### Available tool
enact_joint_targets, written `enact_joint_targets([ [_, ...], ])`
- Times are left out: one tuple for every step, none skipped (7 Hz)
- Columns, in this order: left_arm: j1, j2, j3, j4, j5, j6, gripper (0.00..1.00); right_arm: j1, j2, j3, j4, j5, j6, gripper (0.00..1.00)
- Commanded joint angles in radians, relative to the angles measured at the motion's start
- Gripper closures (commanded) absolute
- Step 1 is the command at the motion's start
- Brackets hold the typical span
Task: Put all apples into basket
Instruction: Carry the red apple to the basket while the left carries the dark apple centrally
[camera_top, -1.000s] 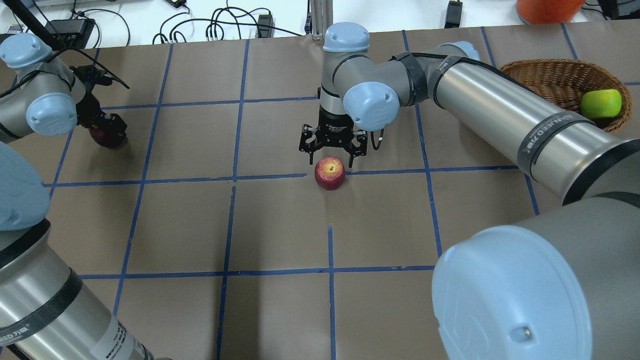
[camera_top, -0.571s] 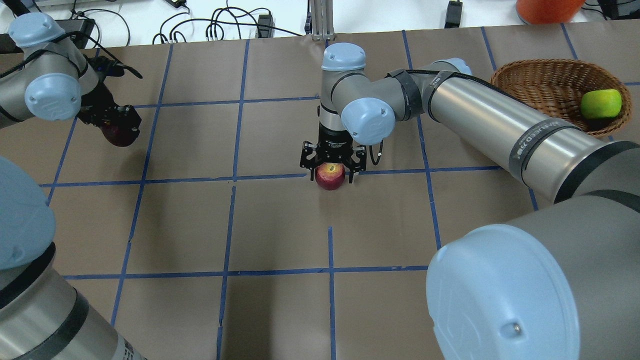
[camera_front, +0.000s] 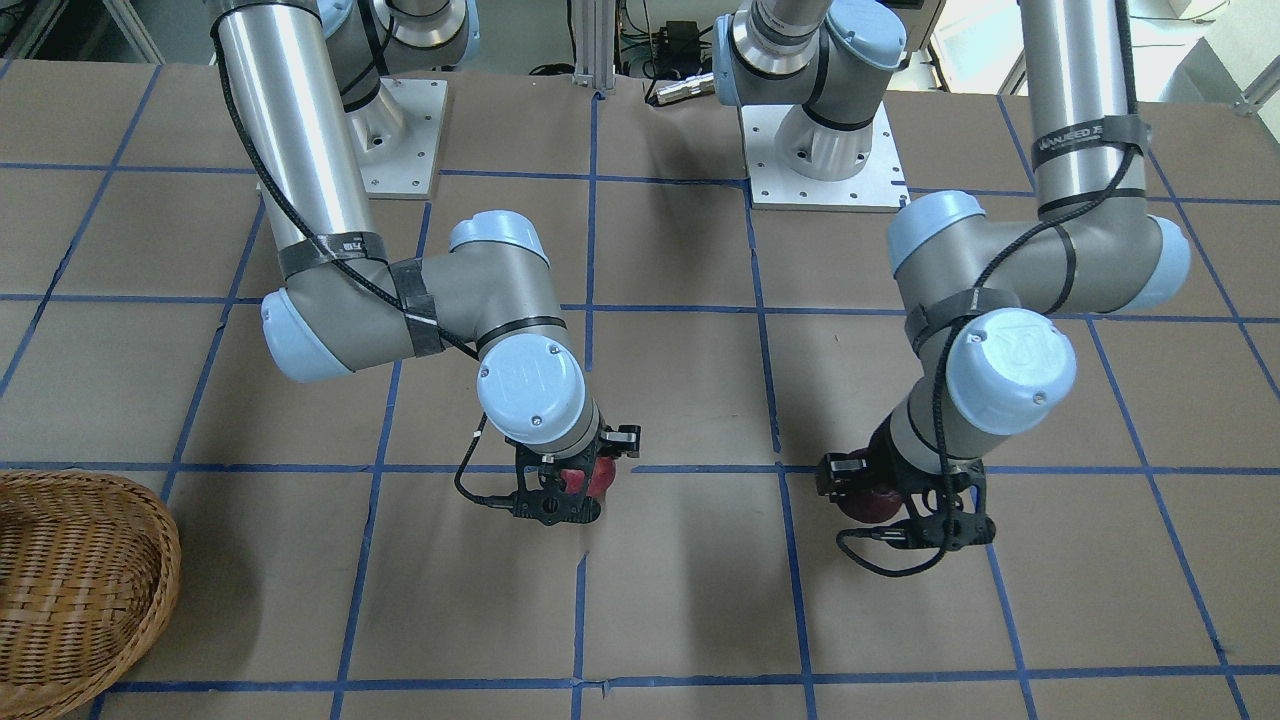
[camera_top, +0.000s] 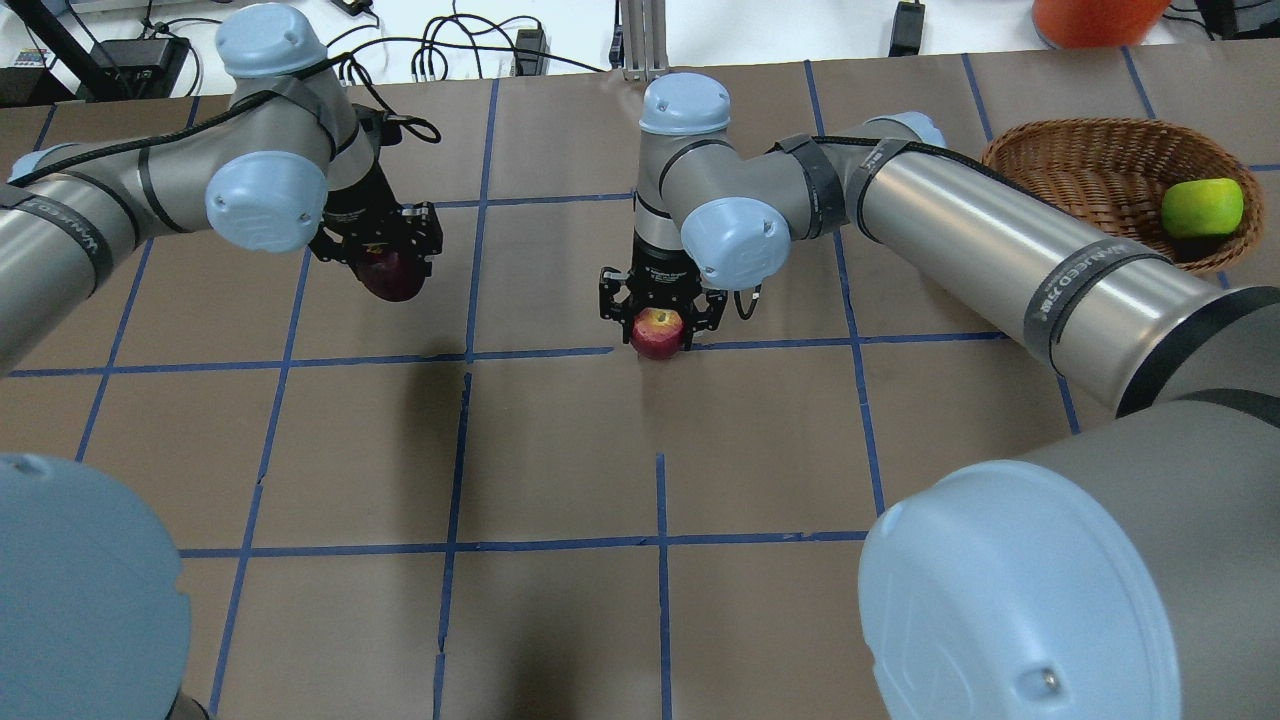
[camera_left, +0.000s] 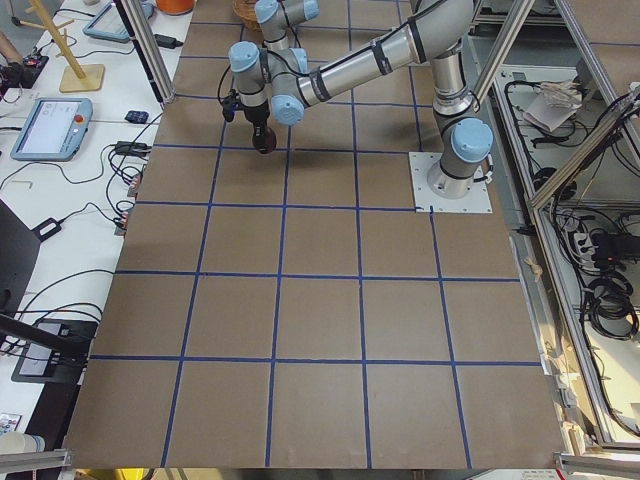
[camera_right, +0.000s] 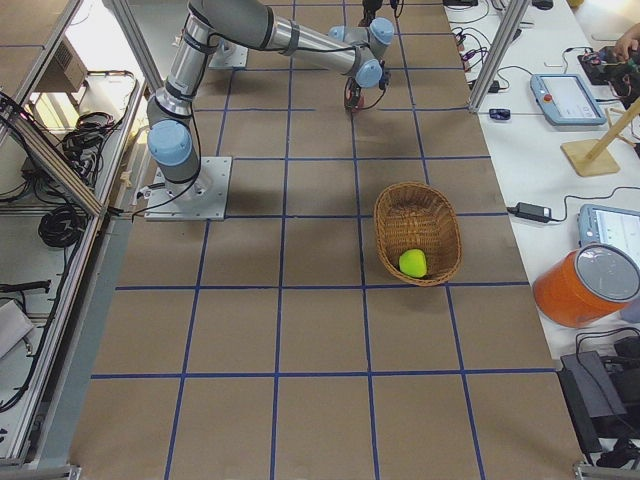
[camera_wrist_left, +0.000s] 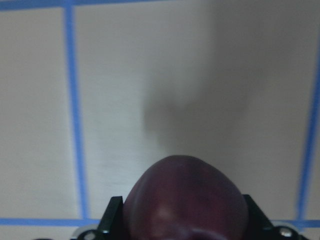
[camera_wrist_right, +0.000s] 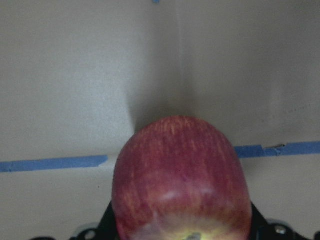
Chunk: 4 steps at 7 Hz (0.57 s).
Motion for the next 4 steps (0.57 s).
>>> enact_joint_targets([
  [-0.136,0.009,-0.037,0.028,-0.006,-0.247,0.69,-0.135,-0.078,-0.047,0.065,-0.090,-0.016,1.00],
  [-0.235,-0.029,-0.028,0.109,-0.006,-0.416,0.69,-0.248,-0.107,-0.064,0.082,-0.127,-0.088,1.00],
  [-0.340,-0.055,-0.036,0.207,-0.007,-0.585,0.68,-0.336,-0.131,-0.066,0.078,-0.138,-0.157,1.00],
  [-0.421,-0.075,-0.036,0.217,-0.007,-0.611,0.67,-0.414,-0.132,-0.066,0.067,-0.241,-0.262,1.00],
])
